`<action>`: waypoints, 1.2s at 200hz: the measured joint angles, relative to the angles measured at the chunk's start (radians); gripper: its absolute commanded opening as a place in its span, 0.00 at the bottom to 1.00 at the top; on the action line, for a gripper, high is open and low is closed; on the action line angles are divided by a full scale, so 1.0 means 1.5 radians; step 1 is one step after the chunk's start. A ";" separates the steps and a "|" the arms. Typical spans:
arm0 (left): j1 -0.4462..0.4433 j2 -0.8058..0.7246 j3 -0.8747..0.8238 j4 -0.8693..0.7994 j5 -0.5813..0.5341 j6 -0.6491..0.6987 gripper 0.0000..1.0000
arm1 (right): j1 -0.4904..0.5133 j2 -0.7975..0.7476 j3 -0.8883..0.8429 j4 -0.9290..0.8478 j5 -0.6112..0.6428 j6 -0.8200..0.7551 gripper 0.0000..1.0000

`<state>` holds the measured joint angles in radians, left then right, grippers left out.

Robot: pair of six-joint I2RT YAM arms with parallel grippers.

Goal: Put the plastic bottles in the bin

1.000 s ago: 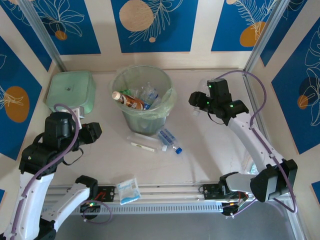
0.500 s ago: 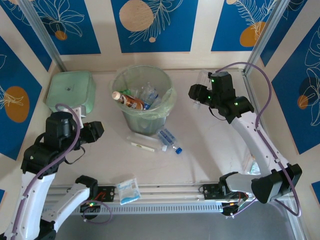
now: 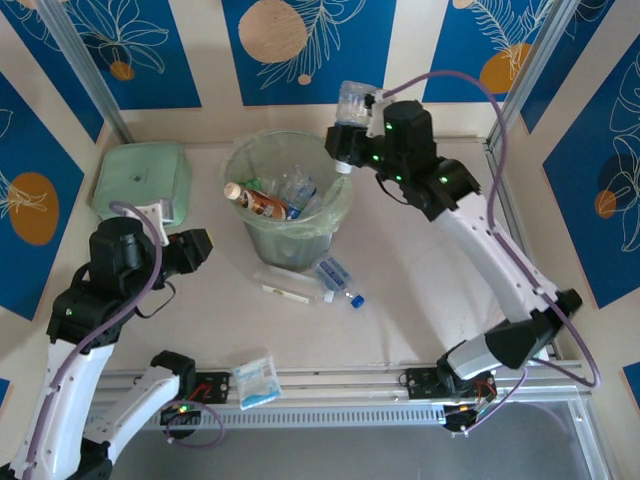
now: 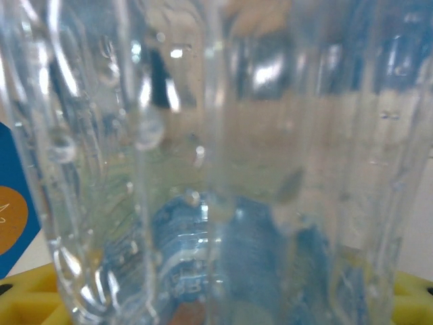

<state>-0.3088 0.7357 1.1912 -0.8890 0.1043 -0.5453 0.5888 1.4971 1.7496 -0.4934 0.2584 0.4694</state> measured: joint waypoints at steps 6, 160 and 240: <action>0.000 0.002 -0.004 0.006 0.000 0.000 0.40 | 0.006 0.019 0.011 0.007 -0.002 -0.006 0.55; 0.000 -0.002 -0.047 0.024 0.000 0.003 0.40 | 0.098 0.249 0.174 -0.097 0.071 -0.147 0.65; 0.000 0.001 -0.050 0.025 0.000 0.003 0.41 | 0.109 0.248 0.229 -0.186 0.080 -0.139 0.82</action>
<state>-0.3088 0.7368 1.1168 -0.8520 0.1040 -0.5411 0.7517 1.8694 2.0926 -0.7723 0.3782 0.2611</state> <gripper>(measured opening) 0.407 0.817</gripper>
